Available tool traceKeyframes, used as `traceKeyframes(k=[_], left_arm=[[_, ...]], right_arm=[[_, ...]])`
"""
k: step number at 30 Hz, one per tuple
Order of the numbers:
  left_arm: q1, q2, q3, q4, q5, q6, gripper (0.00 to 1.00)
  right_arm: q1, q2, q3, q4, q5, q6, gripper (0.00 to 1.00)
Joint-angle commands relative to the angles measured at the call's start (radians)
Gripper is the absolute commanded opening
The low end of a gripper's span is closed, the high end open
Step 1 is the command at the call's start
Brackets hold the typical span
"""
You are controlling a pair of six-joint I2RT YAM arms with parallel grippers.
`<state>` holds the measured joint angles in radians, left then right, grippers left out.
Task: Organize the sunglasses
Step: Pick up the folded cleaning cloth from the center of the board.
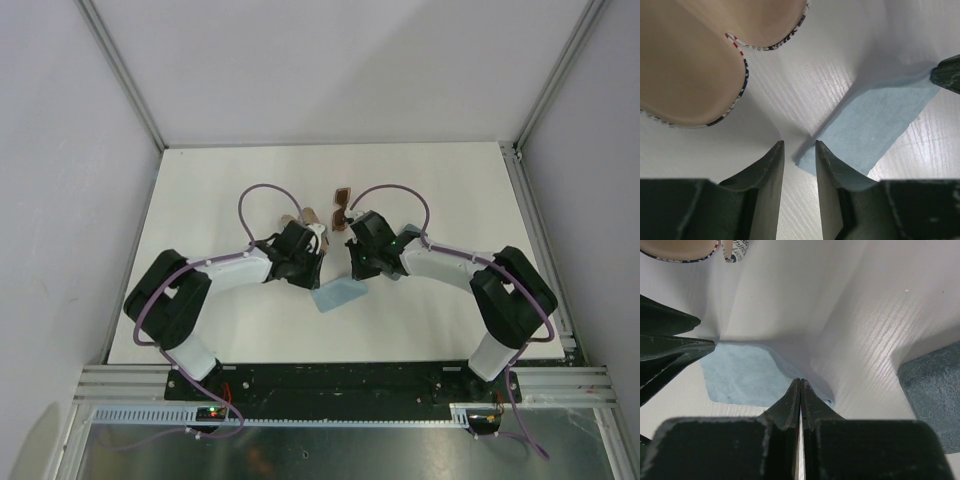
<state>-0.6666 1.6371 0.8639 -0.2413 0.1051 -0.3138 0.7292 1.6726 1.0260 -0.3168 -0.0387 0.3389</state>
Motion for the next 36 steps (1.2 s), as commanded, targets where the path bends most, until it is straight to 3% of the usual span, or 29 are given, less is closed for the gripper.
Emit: traceKeyframes(k=[1, 10, 31, 36], left_arm=[[-0.015, 0.022, -0.005, -0.004, 0.036, -0.012, 0.36], [-0.026, 0.048, 0.0, -0.035, 0.039, -0.028, 0.28], [-0.028, -0.003, -0.019, -0.114, -0.097, -0.061, 0.3], [-0.028, -0.001, -0.024, -0.118, -0.061, -0.055, 0.28]], right_arm=[[0.002, 0.009, 0.032, 0.005, 0.008, -0.008, 0.0], [0.001, 0.018, 0.031, 0.004, 0.012, -0.008, 0.0], [0.0, 0.024, 0.032, 0.004, 0.006, -0.006, 0.0], [0.0, 0.025, 0.032, 0.005, 0.005, -0.006, 0.0]])
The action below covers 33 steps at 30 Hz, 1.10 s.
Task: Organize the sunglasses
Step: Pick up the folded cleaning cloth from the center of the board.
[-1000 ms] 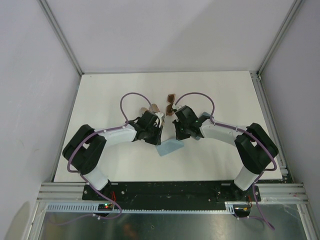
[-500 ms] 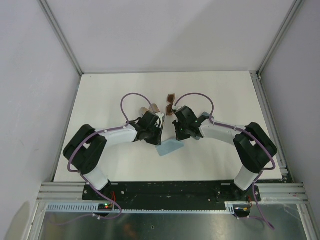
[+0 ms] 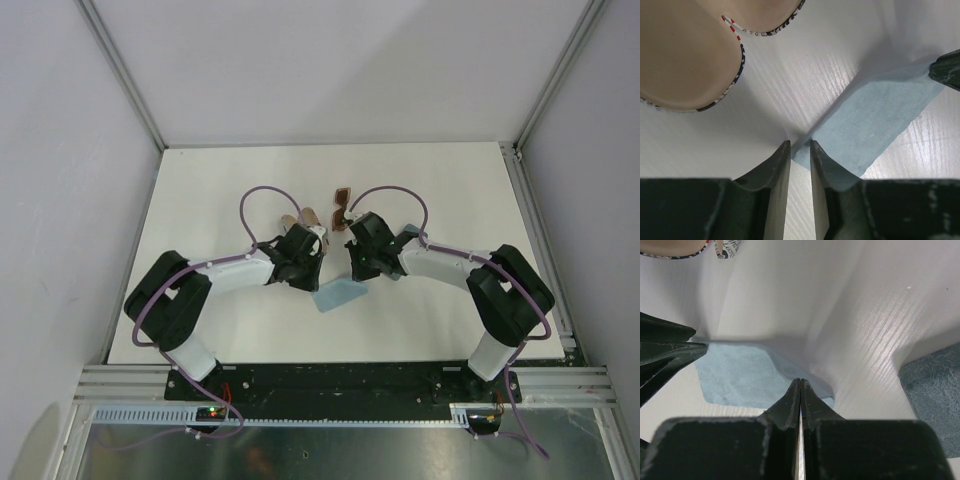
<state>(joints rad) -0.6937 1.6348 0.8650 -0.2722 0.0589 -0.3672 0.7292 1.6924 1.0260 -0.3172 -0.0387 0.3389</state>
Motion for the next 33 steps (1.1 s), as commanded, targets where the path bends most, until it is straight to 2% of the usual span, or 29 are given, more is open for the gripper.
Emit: traceKeyframes(k=[1, 10, 14, 16, 27, 33], left_arm=[[0.0, 0.004, -0.025, -0.087, 0.004, -0.001, 0.27], [-0.002, 0.023, -0.037, -0.088, 0.03, -0.008, 0.21], [-0.002, 0.038, -0.032, -0.087, 0.032, -0.011, 0.04], [-0.002, 0.045, -0.028, -0.088, 0.033, -0.013, 0.01], [0.006, -0.022, 0.022, -0.103, -0.013, -0.003, 0.0], [0.013, -0.089, 0.064, -0.136, -0.085, 0.026, 0.0]], right_arm=[[0.0, 0.005, 0.031, 0.005, 0.005, -0.006, 0.0], [0.001, 0.003, 0.032, 0.003, 0.005, -0.006, 0.0], [0.001, 0.003, 0.032, 0.003, 0.002, -0.006, 0.0], [0.002, 0.001, 0.032, 0.004, 0.001, -0.006, 0.0], [0.004, -0.039, 0.033, 0.025, -0.025, -0.002, 0.0], [0.006, -0.067, 0.033, 0.039, -0.043, 0.01, 0.0]])
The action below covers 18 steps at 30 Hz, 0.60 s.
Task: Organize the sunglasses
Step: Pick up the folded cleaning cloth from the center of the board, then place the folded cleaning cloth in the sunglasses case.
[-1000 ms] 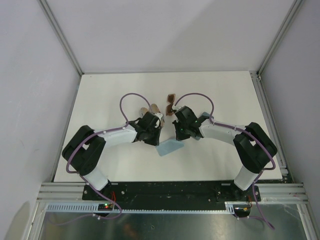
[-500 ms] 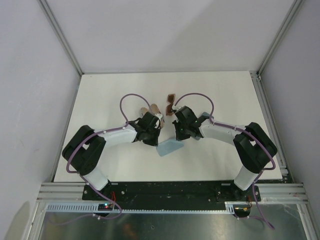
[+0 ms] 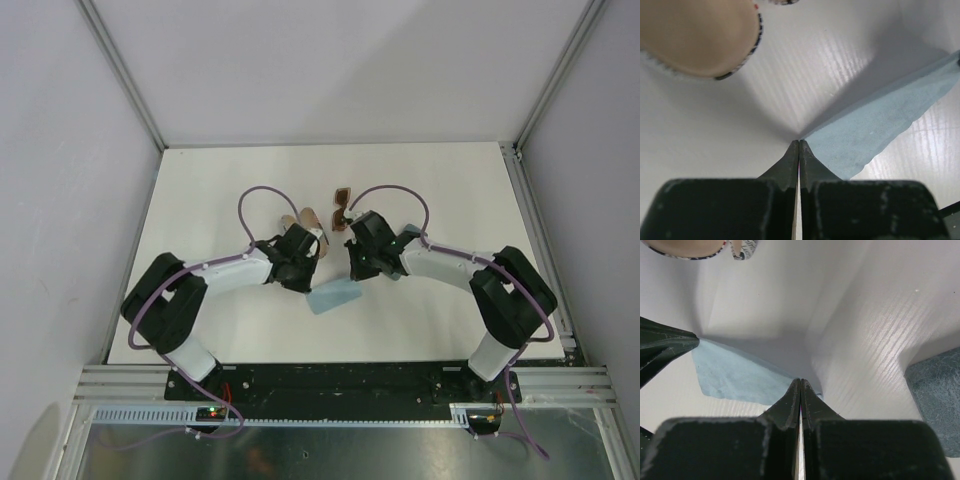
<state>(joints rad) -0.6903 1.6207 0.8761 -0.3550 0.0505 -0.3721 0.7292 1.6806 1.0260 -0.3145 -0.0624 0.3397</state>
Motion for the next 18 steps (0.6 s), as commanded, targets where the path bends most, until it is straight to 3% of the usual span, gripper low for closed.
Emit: traceKeyframes(k=[1, 18], left_arm=[[0.01, -0.088, 0.059, -0.06, -0.088, 0.036, 0.0], [0.06, -0.095, 0.226, -0.153, -0.221, 0.149, 0.0]], right_arm=[[0.007, -0.057, 0.033, 0.04, -0.025, 0.012, 0.0], [0.025, -0.005, 0.11, 0.177, -0.05, 0.108, 0.0]])
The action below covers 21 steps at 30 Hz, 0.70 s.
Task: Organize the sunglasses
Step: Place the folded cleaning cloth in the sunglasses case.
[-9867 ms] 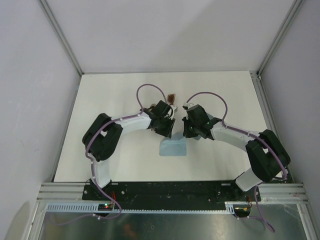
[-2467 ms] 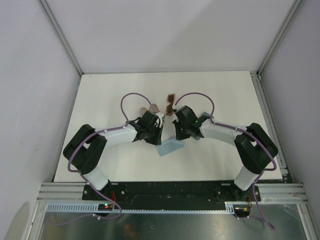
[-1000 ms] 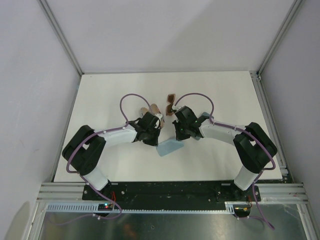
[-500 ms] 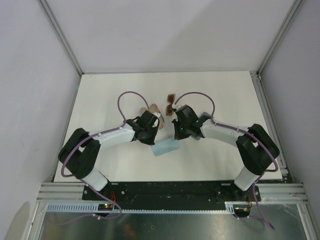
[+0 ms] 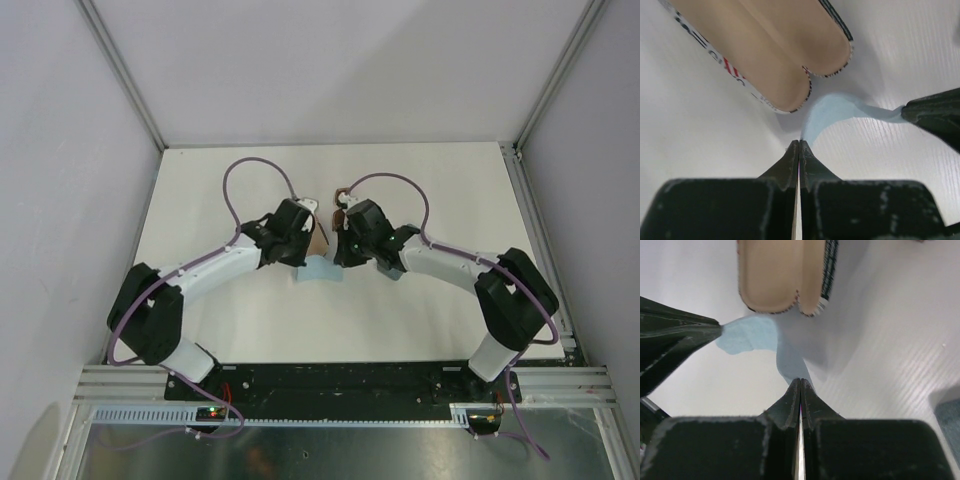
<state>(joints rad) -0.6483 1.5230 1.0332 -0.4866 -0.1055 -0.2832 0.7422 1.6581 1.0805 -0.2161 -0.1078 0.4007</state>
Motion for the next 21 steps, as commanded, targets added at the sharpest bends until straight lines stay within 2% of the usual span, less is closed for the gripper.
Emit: traceKeyframes(k=[1, 11, 21], left_arm=[[0.028, 0.01, 0.081, -0.022, -0.066, 0.067, 0.0], [0.111, 0.118, 0.187, -0.02, -0.156, 0.144, 0.0], [0.137, 0.204, 0.271, 0.063, -0.104, 0.215, 0.0]], right_arm=[[0.015, 0.025, 0.063, 0.088, -0.002, 0.056, 0.0], [0.028, 0.112, 0.146, 0.135, 0.031, 0.111, 0.0], [0.029, 0.167, 0.179, 0.154, 0.092, 0.148, 0.0]])
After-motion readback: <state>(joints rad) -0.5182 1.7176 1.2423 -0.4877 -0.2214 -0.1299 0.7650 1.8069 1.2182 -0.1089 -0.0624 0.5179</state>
